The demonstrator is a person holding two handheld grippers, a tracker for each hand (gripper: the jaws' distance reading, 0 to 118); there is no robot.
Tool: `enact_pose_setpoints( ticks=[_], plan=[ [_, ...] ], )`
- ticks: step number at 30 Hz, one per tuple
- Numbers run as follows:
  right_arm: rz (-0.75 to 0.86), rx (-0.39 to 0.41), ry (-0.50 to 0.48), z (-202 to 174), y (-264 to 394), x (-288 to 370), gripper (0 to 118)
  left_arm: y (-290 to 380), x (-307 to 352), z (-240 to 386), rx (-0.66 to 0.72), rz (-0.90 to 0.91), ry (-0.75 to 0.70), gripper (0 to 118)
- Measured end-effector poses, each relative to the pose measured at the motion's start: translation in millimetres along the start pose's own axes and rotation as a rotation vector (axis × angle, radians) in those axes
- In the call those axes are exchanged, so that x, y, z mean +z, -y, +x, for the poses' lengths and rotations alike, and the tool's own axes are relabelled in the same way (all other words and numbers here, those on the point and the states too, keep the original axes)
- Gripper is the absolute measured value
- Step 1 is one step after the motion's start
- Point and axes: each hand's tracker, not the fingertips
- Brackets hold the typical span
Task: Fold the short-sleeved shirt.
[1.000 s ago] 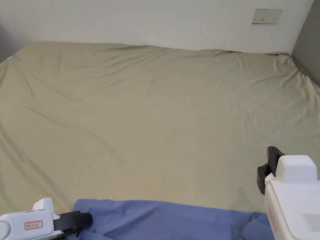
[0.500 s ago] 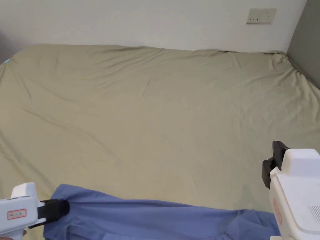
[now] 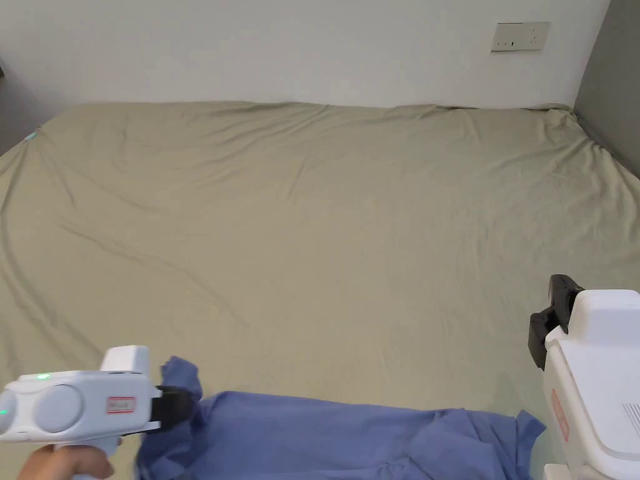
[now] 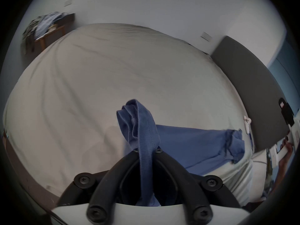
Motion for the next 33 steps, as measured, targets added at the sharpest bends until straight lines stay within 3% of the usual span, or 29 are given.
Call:
enact_pose_setpoints(
  ticks=[4, 10, 12, 13, 14, 15, 16, 17, 22, 25, 26, 27, 28, 29, 30, 33],
  plan=[
    [-0.001, -0.001, 0.0, 5, 1, 4, 2, 3, -40, 50, -0.049, -0.067, 0.101, 5],
    [-0.008, -0.003, 0.016, 17, 3, 8, 2, 15, -93, 105, -0.071, -0.128, 0.107, 5],
    [-0.012, -0.004, 0.023, 21, 5, 9, 2, 17, -103, 109, -0.057, -0.152, 0.113, 12],
    [-0.014, -0.005, 0.029, 22, 5, 9, 2, 20, -105, 113, -0.046, -0.151, 0.118, 28],
    [-0.017, -0.008, 0.032, 24, 6, 9, 2, 21, -106, 114, -0.037, -0.15, 0.126, 67],
    [-0.019, -0.011, 0.035, 25, 7, 9, 2, 22, -106, 115, -0.021, -0.148, 0.155, 94],
    [-0.02, -0.013, 0.038, 26, 7, 9, 2, 24, -104, 115, -0.011, -0.147, 0.193, 111],
    [-0.022, -0.015, 0.041, 27, 8, 9, 2, 24, -97, 119, -0.013, -0.138, 0.219, 117],
    [-0.025, -0.018, 0.043, 28, 8, 10, 2, 19, -60, 115, -0.011, -0.001, 0.219, 112],
    [-0.021, -0.025, 0.037, 27, 7, 11, 2, 20, -27, 103, -0.026, 0.203, 0.146, 94],
    [-0.02, -0.025, 0.037, 26, 6, 11, 2, 22, -21, 100, -0.029, 0.25, 0.121, 94],
    [-0.018, -0.024, 0.036, 26, 6, 12, 2, 24, -14, 96, -0.04, 0.297, 0.078, 77],
    [-0.016, -0.024, 0.035, 26, 6, 12, 2, 25, -10, 93, -0.045, 0.335, 0.043, 51],
    [-0.015, -0.025, 0.032, 25, 5, 12, 2, 26, -9, 88, -0.048, 0.352, 0.011, 11],
    [-0.014, -0.027, 0.03, 25, 5, 12, 2, 29, -9, 84, -0.058, 0.364, -0.023, 0],
    [-0.011, -0.025, 0.029, 24, 5, 13, 2, 35, -12, 75, -0.058, 0.357, -0.008, 0]
  ],
)
